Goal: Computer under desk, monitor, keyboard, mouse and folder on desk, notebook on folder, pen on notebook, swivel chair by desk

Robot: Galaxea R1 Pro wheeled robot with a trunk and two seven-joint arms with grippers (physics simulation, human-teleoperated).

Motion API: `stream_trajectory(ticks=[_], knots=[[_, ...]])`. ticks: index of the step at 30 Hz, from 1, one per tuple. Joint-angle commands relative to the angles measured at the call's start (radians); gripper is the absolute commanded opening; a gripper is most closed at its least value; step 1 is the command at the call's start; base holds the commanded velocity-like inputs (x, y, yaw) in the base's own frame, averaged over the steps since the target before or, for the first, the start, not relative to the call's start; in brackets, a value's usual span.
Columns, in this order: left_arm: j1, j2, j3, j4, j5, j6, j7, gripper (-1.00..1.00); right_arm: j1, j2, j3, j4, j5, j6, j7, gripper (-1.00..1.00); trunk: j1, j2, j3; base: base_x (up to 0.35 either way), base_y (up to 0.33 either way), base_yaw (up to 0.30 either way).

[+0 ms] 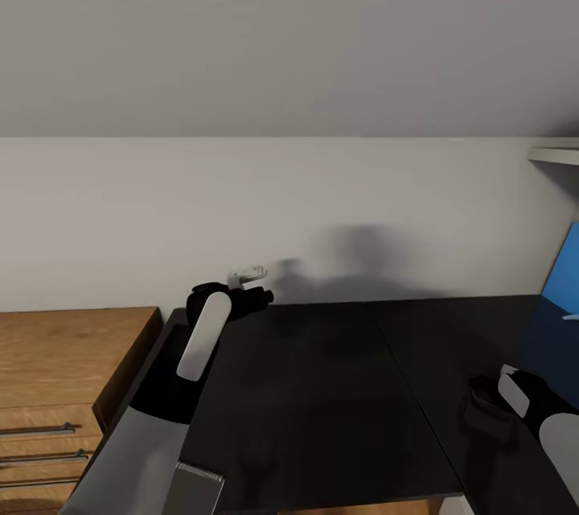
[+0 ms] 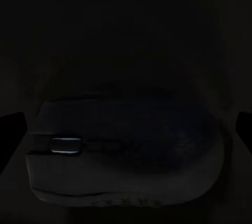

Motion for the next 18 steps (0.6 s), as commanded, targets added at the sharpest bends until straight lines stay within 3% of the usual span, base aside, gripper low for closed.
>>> stream_trajectory(ticks=[1, 13, 18], knots=[[-0.001, 0.0, -0.001, -0.001, 0.01, 0.002, 0.01, 1.0, 0.0, 0.0, 0.0, -0.002, -0.011, 0.004, -0.007, 1.0, 0.0, -0.001, -0.001, 0.0, 0.0, 0.0], [-0.001, 0.0, 0.001, -0.004, 0.013, 0.003, 0.009, 1.0, 0.0, 0.001, 0.0, -0.002, -0.009, 0.004, -0.007, 1.0, 0.0, -0.001, -0.001, 0.0, 0.0, 0.0], [-0.001, 0.0, 0.001, -0.004, 0.01, 0.003, 0.009, 1.0, 0.0, 0.002, 0.0, -0.002, -0.009, 0.004, -0.007, 1.0, 0.015, -0.029, -0.014, 0.0, 0.0, 0.0]])
